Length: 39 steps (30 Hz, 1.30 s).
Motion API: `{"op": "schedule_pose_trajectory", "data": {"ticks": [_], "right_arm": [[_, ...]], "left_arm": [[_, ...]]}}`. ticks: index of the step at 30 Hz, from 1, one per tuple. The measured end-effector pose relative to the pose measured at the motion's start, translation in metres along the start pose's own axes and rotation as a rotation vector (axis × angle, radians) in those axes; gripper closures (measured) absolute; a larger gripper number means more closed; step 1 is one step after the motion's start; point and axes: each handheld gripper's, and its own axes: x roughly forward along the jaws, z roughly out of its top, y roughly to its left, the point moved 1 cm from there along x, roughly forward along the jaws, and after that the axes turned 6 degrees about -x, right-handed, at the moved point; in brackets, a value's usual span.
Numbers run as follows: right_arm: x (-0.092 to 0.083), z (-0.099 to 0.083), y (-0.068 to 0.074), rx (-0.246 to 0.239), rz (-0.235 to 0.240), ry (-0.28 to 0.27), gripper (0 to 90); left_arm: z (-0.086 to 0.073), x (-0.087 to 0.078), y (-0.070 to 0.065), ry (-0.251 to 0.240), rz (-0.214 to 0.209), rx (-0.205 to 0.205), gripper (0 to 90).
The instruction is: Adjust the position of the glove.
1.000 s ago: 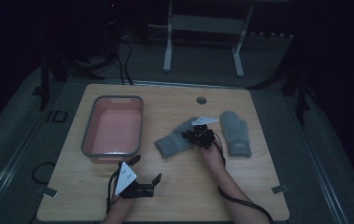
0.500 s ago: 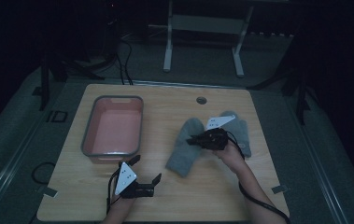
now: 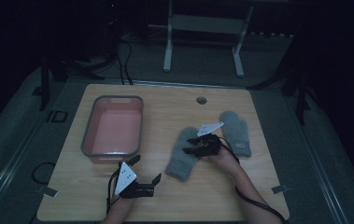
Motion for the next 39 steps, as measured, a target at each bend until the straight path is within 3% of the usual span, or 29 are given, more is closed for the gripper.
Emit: {"op": "schedule_pose_trajectory", "data": {"ticks": [5,8,10,12,13,16,17,20,21,22,24,27,39], "right_arm": [[-0.014,0.01,0.005,-0.005,-0.049,-0.026,37.2],[-0.022,0.016,0.014,0.023,-0.058,-0.052,34.6],[-0.025,0.017,0.021,0.068,-0.087,-0.056,35.8],[-0.027,0.016,0.031,0.105,-0.103,-0.065,49.6],[-0.027,0.015,0.036,0.113,-0.118,-0.066,62.3],[-0.028,0.012,0.053,0.129,-0.115,-0.069,85.5],[-0.027,0.011,0.058,0.131,-0.123,-0.058,89.9],[-0.022,0.006,0.07,0.164,-0.139,-0.047,90.0],[-0.022,0.006,0.07,0.164,-0.139,-0.047,90.0],[-0.015,0.0,0.078,0.144,-0.176,-0.008,90.0],[-0.007,-0.008,0.079,0.121,-0.176,0.054,90.0],[-0.007,-0.013,0.076,0.123,-0.165,0.042,90.0],[-0.021,-0.02,0.058,0.009,-0.063,0.094,90.0]], "left_arm": [[0.0,0.0,0.0,0.001,0.002,-0.001,0.2],[0.0,0.0,0.0,0.001,0.003,-0.001,0.2],[0.0,0.0,0.0,0.0,0.004,0.0,0.2],[0.0,0.0,0.0,0.002,0.004,0.002,0.2],[0.0,0.0,0.0,0.001,0.004,0.003,0.2],[0.0,0.0,0.0,0.002,0.004,0.003,0.2],[0.0,0.0,0.0,0.002,0.005,0.003,0.2],[0.0,0.0,0.0,0.002,0.006,0.003,0.2],[0.0,0.0,0.0,0.002,0.006,0.003,0.2],[0.0,0.0,-0.001,0.002,0.006,0.005,0.2],[0.0,0.0,-0.001,0.002,0.006,0.005,0.2],[0.0,0.0,-0.001,0.002,0.006,0.004,0.2],[0.0,0.0,-0.001,0.001,0.007,0.004,0.2]]}}
